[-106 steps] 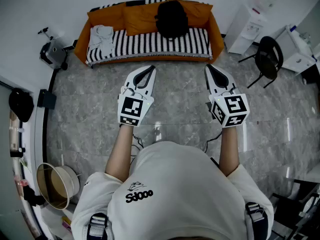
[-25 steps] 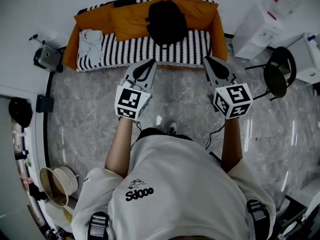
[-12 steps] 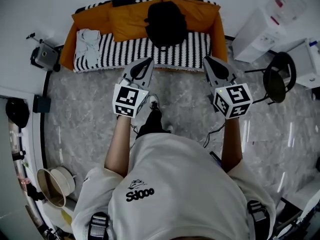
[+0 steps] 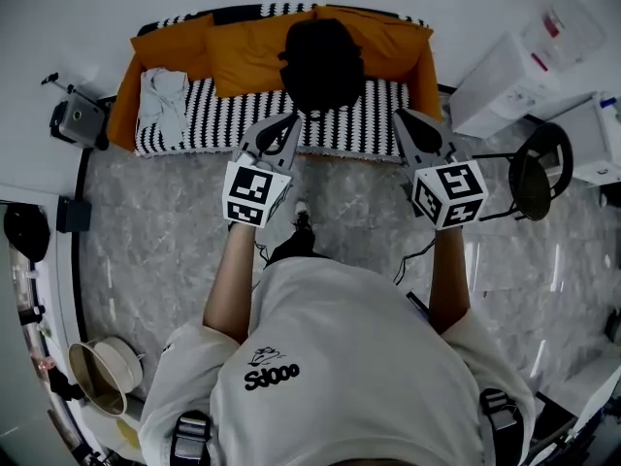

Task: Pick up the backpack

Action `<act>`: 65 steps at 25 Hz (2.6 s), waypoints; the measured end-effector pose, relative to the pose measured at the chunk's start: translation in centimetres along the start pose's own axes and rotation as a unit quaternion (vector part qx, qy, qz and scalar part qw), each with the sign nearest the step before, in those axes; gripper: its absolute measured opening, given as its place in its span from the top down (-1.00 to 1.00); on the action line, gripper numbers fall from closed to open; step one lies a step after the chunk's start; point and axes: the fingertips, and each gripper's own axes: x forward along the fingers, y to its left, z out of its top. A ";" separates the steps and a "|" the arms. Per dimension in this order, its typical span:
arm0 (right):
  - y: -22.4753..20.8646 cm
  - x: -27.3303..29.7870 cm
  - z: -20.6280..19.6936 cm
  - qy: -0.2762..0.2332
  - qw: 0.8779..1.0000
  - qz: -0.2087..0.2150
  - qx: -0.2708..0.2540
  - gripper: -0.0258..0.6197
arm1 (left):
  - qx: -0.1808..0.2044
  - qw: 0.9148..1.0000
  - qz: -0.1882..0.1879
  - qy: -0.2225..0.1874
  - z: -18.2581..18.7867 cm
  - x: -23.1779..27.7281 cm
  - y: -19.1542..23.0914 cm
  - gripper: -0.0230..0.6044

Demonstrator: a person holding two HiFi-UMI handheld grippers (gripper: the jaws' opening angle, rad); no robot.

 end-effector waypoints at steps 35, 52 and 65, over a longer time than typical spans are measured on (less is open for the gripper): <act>-9.0 25.2 0.8 0.071 0.997 -0.016 0.031 0.81 | -0.065 0.996 -0.048 0.042 -4.6 17.4 19.3 0.85; -20.8 37.1 -7.8 0.150 0.984 0.065 0.073 0.81 | -0.136 0.980 -0.024 0.140 -12.8 30.2 23.3 0.55; -25.8 45.8 -18.2 0.243 0.956 0.141 0.083 0.54 | -0.179 0.958 -0.046 0.220 -21.9 39.2 22.2 0.47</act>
